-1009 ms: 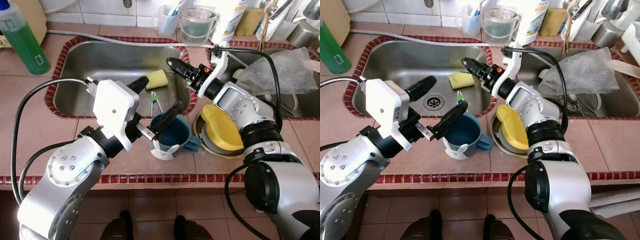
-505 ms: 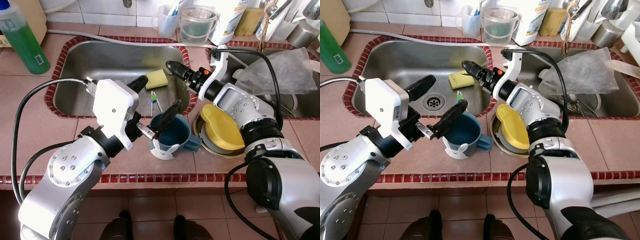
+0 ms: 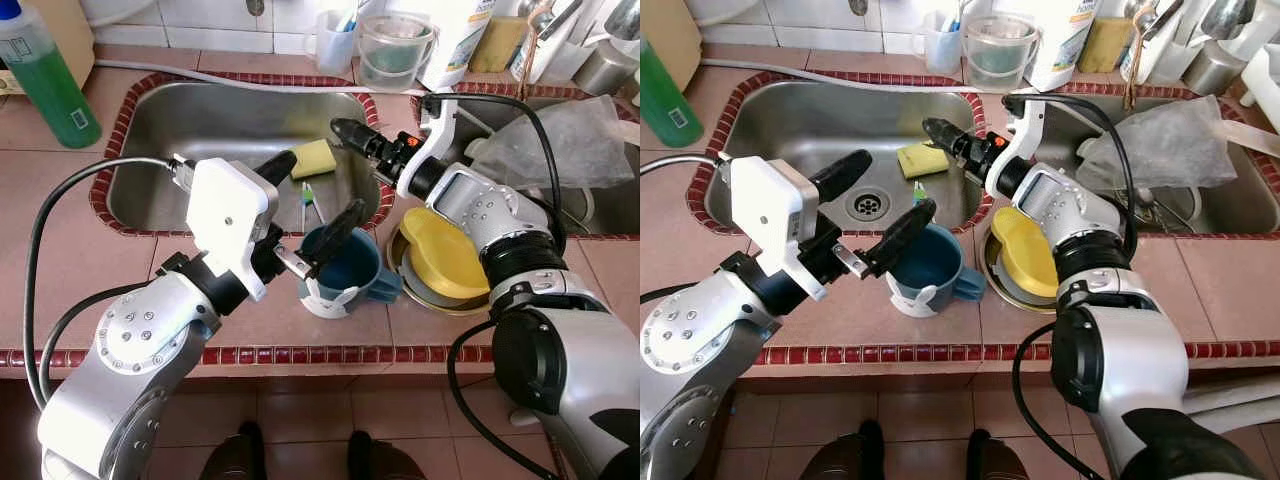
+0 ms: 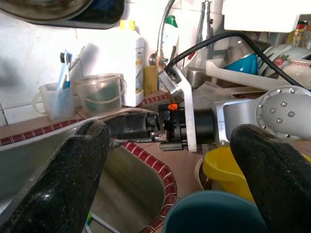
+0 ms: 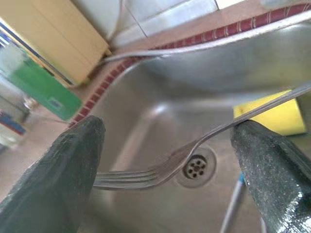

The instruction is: Kitchen organization

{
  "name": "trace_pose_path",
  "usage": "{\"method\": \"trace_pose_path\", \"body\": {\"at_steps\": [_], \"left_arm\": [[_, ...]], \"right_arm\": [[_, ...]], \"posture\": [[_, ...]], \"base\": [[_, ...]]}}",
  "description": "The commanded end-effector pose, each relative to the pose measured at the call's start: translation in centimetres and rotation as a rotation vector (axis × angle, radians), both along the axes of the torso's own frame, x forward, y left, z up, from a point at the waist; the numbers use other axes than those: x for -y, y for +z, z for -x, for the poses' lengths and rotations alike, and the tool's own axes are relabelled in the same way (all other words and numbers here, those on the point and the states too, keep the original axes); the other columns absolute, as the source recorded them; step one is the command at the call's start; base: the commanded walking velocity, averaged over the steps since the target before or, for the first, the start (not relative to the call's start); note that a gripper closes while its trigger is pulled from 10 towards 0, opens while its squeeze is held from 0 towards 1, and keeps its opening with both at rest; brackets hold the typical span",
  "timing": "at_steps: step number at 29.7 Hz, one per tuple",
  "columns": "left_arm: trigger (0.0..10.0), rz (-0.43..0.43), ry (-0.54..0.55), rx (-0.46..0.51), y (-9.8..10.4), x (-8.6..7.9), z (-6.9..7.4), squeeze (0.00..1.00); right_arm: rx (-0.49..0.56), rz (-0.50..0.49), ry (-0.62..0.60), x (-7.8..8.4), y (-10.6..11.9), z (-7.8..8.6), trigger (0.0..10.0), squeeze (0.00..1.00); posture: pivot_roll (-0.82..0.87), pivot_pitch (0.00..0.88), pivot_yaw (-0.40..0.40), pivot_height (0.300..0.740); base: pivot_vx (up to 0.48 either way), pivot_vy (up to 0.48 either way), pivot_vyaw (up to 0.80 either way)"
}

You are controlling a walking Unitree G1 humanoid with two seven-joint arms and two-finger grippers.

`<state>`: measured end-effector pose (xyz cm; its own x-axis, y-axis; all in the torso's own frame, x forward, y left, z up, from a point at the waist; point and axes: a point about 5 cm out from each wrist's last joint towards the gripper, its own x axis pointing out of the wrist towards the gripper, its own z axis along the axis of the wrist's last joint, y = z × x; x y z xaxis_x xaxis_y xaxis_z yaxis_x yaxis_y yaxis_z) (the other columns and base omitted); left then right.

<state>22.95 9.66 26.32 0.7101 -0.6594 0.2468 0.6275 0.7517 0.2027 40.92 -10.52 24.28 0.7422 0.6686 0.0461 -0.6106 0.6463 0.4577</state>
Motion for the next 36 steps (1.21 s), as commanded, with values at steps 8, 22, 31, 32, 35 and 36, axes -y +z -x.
{"method": "trace_pose_path", "body": {"at_steps": [8,22,31,32,35,36], "left_arm": [[10.0,0.004,-0.013,0.013,0.2,0.2,0.3,0.00],[10.0,0.018,-0.009,0.010,0.3,0.3,0.1,0.00],[10.0,0.015,0.005,0.015,0.3,0.1,0.0,0.00],[10.0,0.015,0.008,0.017,0.3,0.1,-0.1,0.00],[10.0,0.021,0.020,0.021,0.4,0.0,-0.5,0.00],[10.0,0.024,0.033,0.022,0.5,-0.1,-0.8,0.00]], "right_arm": [[-0.054,0.218,-0.075,0.9,-1.2,-0.4,10.0,0.00],[-0.132,0.114,-0.067,0.7,-0.8,-0.4,10.0,0.00],[0.141,0.074,-0.094,1.0,2.0,-0.7,10.0,0.00],[0.165,0.053,-0.094,1.0,2.4,-0.6,10.0,0.00],[0.279,0.008,-0.112,1.2,3.7,-0.4,10.0,0.00],[0.331,-0.003,-0.113,1.2,4.2,-0.2,10.0,0.00]], "posture": [[0.00,0.264,-0.096,0.740],[0.00,0.268,-0.096,0.740],[0.01,0.258,-0.097,0.740],[0.01,0.256,-0.096,0.740],[0.01,0.242,-0.091,0.740],[0.01,0.238,-0.089,0.740]], "base": [[0.000,0.000,0.00],[0.000,0.000,0.00],[0.000,0.000,0.00],[0.000,0.000,0.00],[0.000,0.000,0.00],[0.000,0.000,0.00]]}}
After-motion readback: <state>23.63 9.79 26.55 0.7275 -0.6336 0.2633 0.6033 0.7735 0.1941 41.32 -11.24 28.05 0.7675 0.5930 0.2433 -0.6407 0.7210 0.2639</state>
